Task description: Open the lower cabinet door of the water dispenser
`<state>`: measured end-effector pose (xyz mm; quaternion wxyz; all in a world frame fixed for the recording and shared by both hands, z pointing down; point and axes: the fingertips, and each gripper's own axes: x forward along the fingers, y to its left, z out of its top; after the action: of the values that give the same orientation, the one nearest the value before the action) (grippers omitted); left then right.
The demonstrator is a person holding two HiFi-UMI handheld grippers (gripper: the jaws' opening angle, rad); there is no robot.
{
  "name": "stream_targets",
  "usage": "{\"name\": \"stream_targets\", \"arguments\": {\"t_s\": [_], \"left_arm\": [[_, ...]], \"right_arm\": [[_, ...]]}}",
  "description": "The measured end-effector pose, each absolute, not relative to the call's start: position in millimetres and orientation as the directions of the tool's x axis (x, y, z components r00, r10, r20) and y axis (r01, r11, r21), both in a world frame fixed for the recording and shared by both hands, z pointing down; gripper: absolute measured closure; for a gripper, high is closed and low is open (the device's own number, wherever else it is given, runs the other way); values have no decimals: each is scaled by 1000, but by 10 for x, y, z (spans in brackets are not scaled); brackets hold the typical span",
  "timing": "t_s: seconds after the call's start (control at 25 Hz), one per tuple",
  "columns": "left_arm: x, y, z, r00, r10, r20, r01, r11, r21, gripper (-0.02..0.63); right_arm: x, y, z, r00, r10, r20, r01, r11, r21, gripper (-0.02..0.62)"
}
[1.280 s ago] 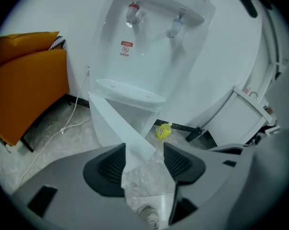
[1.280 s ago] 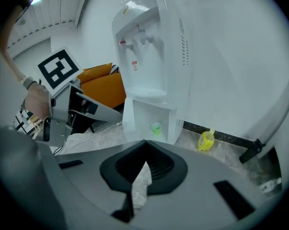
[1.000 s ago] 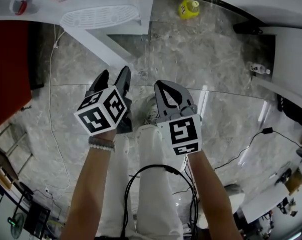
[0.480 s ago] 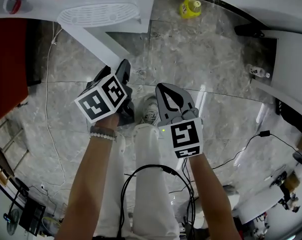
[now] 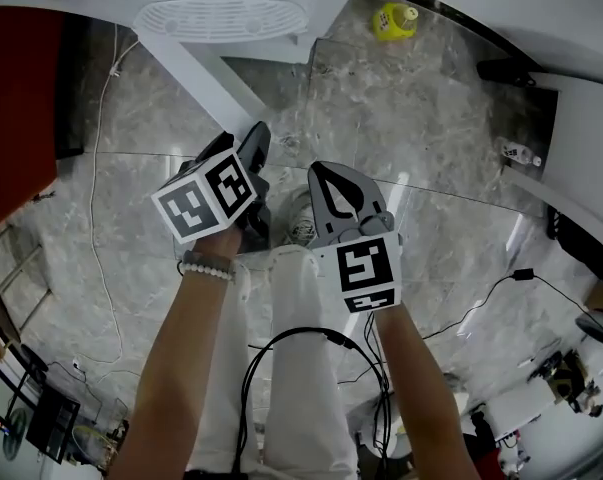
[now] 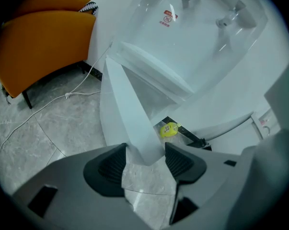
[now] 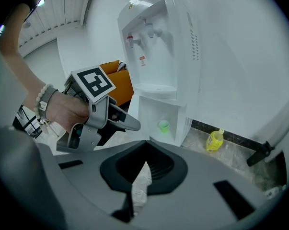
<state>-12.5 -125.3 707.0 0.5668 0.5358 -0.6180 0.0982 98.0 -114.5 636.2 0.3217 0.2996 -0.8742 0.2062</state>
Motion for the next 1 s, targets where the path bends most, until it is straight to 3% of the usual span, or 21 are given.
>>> {"name": "stream_targets", "arguments": {"t_s": [0.44,1.0], "left_arm": [[-344,-969,7054,242,-557,795,-801,348,487,354],[-1004,-417,7017,166,-561,811,-832,363,420,411]], "right_arm": [[671,-1014,6324,-611,-386,692,-644,750,-150,591],[184,-656,6236,-611,-369,701,-615,778,-127,591]]}}
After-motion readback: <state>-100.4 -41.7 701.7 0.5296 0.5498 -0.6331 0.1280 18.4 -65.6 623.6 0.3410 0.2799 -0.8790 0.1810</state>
